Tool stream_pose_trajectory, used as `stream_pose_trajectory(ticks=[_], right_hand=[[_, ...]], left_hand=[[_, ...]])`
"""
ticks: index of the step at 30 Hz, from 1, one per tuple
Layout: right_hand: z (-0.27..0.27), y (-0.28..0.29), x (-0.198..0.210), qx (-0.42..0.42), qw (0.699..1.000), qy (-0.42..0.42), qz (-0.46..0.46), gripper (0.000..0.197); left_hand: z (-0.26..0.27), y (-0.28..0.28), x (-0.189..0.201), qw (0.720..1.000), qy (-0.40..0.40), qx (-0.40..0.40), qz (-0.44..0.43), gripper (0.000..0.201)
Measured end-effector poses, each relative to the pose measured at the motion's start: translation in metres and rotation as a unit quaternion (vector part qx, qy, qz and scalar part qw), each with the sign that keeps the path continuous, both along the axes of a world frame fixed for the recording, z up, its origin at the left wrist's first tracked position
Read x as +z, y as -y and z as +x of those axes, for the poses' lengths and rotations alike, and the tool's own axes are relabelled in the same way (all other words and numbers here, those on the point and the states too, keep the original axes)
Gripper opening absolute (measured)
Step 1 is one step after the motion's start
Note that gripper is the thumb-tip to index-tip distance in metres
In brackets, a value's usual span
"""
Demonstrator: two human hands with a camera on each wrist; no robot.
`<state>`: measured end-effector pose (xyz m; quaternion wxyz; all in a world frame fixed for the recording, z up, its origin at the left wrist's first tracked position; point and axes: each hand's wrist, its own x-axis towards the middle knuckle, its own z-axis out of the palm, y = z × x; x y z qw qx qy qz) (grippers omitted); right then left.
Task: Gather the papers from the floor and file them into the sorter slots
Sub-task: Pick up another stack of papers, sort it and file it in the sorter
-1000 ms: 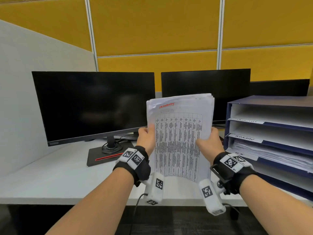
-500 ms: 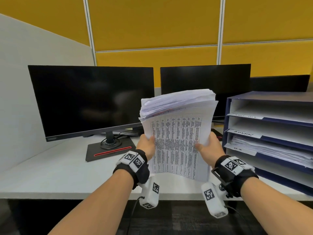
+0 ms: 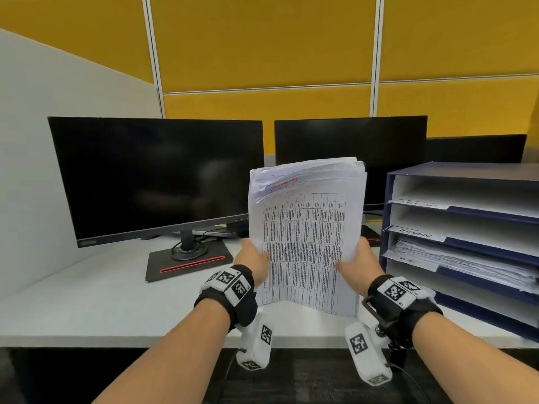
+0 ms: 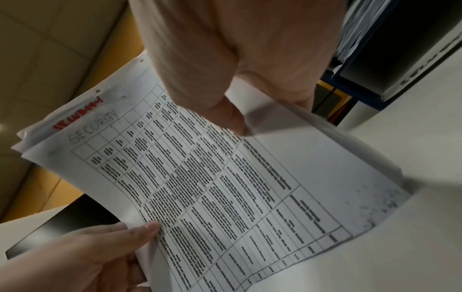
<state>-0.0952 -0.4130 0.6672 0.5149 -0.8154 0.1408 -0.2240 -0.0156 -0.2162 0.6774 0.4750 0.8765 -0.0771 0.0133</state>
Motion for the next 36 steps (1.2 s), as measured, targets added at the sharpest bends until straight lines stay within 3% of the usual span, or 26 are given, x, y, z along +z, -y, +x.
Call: stream_pose_trajectory(ticks=[6,12,16,18,22,26,32,36], right_hand=[[-0.002,0.002,0.0,0.004,0.999,-0.019,-0.031,0.049],[0.0,0.006,-0.006,-0.012,0.99,-0.103,-0.092,0.042],[0.003,0.01,-0.003,-0.011,0.992,-0.063,-0.108,0.035],[0.004,0.009,-0.001,-0.005,0.993,-0.053,-0.101,0.038],[0.0,0.006,-0.005,0.025,0.984,-0.124,-0.123,0.05],[-0.003,0.011,-0.009,0.034,0.975,-0.167,-0.146,0.052],[-0.011,0.016,-0.002,0.024,0.979,-0.111,-0.168,0.043],[-0.013,0.005,0.012,-0.001,0.981,-0.031,-0.189,0.036]], left_hand=[[-0.002,-0.003,-0.005,1.0,-0.009,-0.005,0.03,0.034],[-0.004,-0.006,-0.009,0.999,-0.001,-0.01,0.043,0.034],[-0.003,-0.005,-0.004,0.999,0.035,0.01,0.01,0.026],[-0.001,-0.006,-0.004,0.999,0.038,0.013,0.009,0.026],[-0.004,-0.006,-0.017,0.999,-0.003,-0.004,0.045,0.042],[-0.004,-0.003,-0.021,0.997,0.003,-0.006,0.073,0.038],[-0.002,-0.008,-0.013,0.998,0.025,0.007,0.058,0.025],[-0.009,-0.007,-0.005,0.997,0.061,0.039,0.014,0.019]])
